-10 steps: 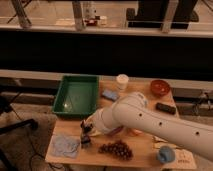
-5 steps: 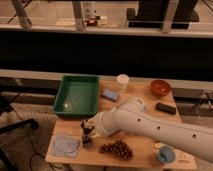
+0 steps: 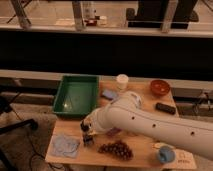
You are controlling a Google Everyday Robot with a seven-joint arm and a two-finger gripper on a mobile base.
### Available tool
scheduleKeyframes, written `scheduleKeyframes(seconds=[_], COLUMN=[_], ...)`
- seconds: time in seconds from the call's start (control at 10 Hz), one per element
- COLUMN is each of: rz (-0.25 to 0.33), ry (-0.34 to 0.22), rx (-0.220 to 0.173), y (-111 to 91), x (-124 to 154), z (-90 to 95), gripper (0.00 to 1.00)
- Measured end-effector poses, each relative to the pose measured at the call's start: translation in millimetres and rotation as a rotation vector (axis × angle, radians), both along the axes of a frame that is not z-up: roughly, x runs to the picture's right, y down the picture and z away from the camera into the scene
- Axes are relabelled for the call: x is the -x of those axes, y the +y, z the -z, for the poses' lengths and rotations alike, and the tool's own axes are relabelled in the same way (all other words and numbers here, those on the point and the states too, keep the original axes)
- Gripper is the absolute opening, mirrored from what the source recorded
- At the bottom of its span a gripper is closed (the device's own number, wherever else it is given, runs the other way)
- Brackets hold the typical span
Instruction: Place brush in metal cup
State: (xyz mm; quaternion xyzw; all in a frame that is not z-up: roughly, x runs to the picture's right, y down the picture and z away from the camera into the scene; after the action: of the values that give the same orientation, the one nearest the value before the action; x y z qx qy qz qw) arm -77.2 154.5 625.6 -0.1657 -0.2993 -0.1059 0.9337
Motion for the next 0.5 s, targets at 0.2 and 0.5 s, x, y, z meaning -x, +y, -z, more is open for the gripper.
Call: scheduleKeyframes(seconds=[0.2,0.5], rz=[0.021,0.057], ry=[0.012,0.024], rx=[0.004,0.016], y=[-4,-14], x=[10,21], z=[1.8,1.1], gripper=[0.02,0.02])
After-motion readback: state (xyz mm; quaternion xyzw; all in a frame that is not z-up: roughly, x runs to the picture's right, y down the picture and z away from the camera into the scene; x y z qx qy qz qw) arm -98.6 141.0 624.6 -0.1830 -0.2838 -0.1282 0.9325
